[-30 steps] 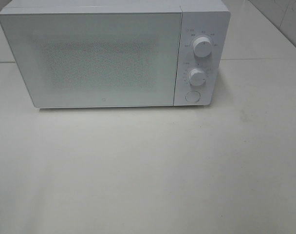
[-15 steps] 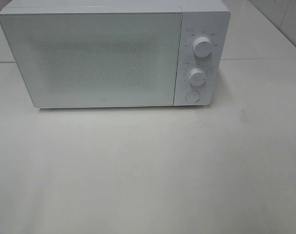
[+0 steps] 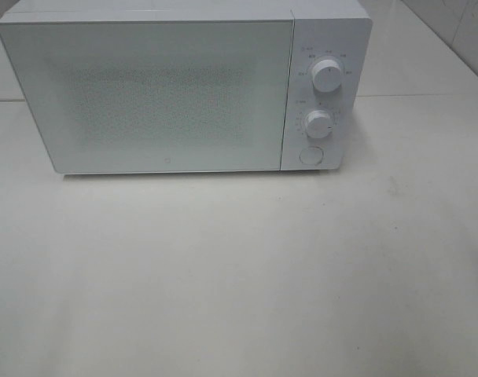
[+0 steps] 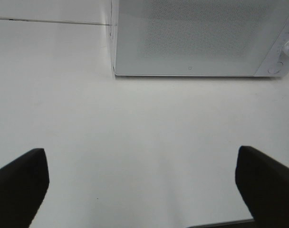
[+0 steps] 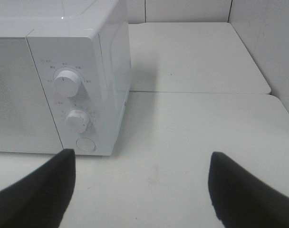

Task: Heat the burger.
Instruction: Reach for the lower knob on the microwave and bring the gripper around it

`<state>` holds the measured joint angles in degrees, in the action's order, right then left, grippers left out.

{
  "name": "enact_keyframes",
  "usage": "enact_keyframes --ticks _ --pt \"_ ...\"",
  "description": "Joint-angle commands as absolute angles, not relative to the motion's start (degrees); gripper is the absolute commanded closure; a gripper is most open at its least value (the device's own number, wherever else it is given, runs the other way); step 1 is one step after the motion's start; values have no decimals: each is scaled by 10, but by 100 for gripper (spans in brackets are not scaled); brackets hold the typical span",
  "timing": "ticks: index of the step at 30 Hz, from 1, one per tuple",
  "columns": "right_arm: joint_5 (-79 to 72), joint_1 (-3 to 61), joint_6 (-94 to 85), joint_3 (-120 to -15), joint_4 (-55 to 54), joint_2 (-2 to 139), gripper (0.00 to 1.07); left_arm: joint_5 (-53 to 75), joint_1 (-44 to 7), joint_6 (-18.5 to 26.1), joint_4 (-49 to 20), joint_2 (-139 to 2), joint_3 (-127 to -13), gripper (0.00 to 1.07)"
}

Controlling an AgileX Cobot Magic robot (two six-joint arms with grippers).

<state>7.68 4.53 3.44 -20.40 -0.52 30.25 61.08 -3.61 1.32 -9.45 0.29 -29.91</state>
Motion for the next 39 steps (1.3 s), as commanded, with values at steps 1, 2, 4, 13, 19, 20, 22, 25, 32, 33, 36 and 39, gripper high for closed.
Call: enact_keyframes --ticks 1,2,4,13,19,20,22,25,32,33,36,39 --pt "45 44 49 -204 -9 315 32 606 -34 9 -101 17 -299 6" --pt "7 44 60 -204 -9 337 32 606 -34 9 -101 17 -299 6" --pt "-27 44 60 -204 -7 363 32 606 -34 9 -101 17 -299 6" --pt "-154 44 60 -204 0 475 32 606 -34 9 -101 17 -299 6" --pt "-307 44 59 -178 41 552 32 606 -34 9 -101 17 -299 6" --pt "-345 45 57 -168 40 566 32 606 -34 9 -101 17 -299 6" --pt "-404 50 48 -154 28 595 32 606 -34 9 -101 17 -299 6" --pt "-474 68 18 -132 -6 637 32 606 -34 9 -101 17 -299 6" --pt "-595 152 -110 -117 -149 750 32 606 -34 9 -101 17 -299 6" --pt "-595 152 -110 -117 -149 750 32 606 -34 9 -101 17 -299 6" --pt "-659 210 -136 -117 -219 802 32 606 -34 9 -101 17 -299 6" --pt "-704 257 -144 -117 -265 845 32 606 -34 9 -101 17 -299 6"
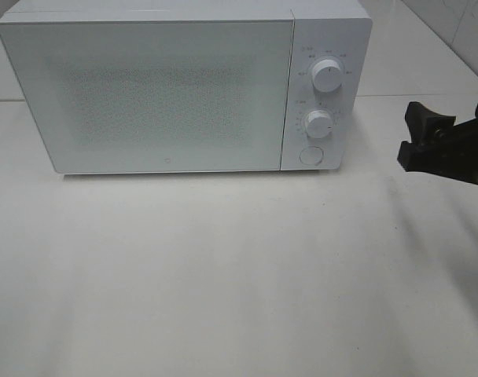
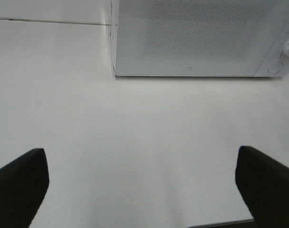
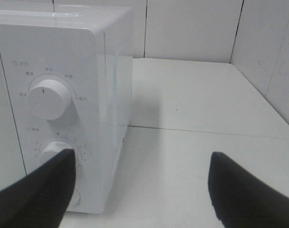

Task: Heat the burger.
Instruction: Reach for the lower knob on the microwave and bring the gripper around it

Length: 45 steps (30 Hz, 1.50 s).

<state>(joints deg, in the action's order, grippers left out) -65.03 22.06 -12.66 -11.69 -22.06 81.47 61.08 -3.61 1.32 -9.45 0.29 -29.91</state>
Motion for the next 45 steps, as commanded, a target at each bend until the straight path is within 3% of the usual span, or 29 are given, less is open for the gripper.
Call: enact_keyframes --ticks 1,8,13,24,45 --pt "-720 274 -146 -118 -281 858 32 606 -34 9 -101 17 -299 6" --pt "-788 395 -158 -155 -422 941 32 606 -34 9 -101 17 -299 6" --pt "-787 439 -175 -194 -466 973 32 606 -34 9 -101 17 -299 6" --pt "-775 464 -187 -245 -517 1000 32 606 -34 9 -100 14 -299 6" --pt "-764 458 -185 -279 -484 1055 33 606 -34 9 -100 13 -299 6"
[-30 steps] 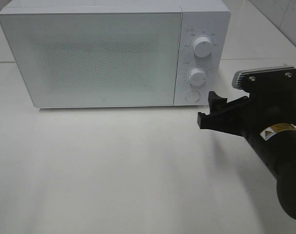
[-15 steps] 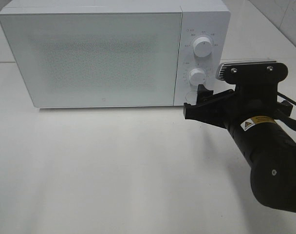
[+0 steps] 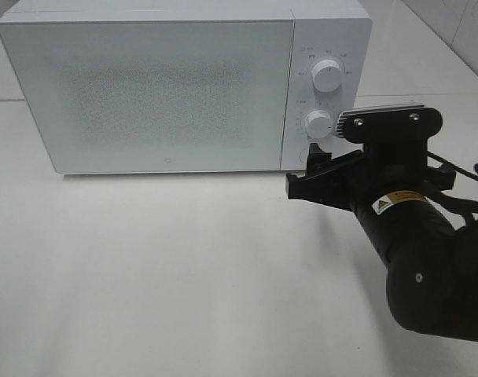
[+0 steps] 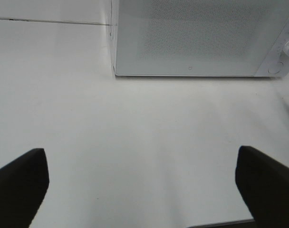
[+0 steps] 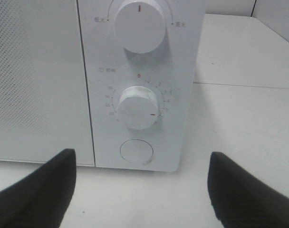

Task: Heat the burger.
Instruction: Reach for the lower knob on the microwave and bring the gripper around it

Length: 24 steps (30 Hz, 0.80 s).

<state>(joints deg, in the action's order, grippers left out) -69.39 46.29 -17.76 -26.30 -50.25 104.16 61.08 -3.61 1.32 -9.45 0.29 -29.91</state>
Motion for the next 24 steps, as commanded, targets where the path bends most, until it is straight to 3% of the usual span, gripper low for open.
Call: enact_keyframes --ticks 1,24 --pt "-761 446 -185 -288 -466 1064 33 606 -34 9 -100 13 -299 6" --pt "-709 384 -234 -396 -410 1145 33 606 -34 9 -100 13 -299 6"
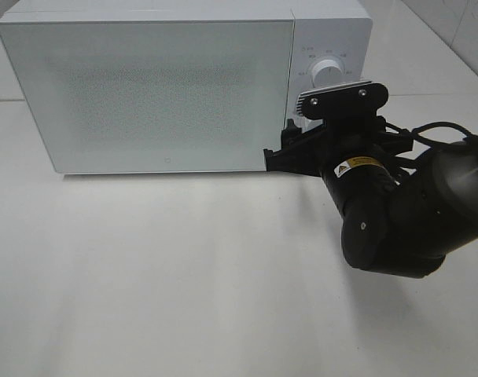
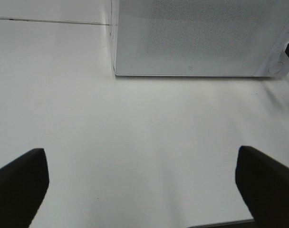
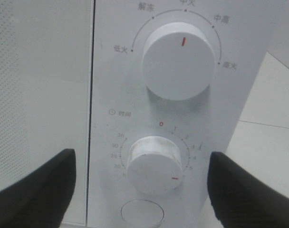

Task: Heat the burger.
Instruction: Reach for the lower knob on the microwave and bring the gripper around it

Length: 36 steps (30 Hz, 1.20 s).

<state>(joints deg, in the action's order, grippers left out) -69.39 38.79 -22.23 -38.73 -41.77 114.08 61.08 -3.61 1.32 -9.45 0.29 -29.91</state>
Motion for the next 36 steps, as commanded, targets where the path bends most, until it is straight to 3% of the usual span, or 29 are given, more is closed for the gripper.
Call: enact_keyframes --ticks 1,36 --pt "-705 379 -237 -405 -409 1152 33 606 -34 9 -100 13 -299 6" --pt "-700 347 -172 -451 -397 1195 33 606 -34 9 -100 13 -299 6"
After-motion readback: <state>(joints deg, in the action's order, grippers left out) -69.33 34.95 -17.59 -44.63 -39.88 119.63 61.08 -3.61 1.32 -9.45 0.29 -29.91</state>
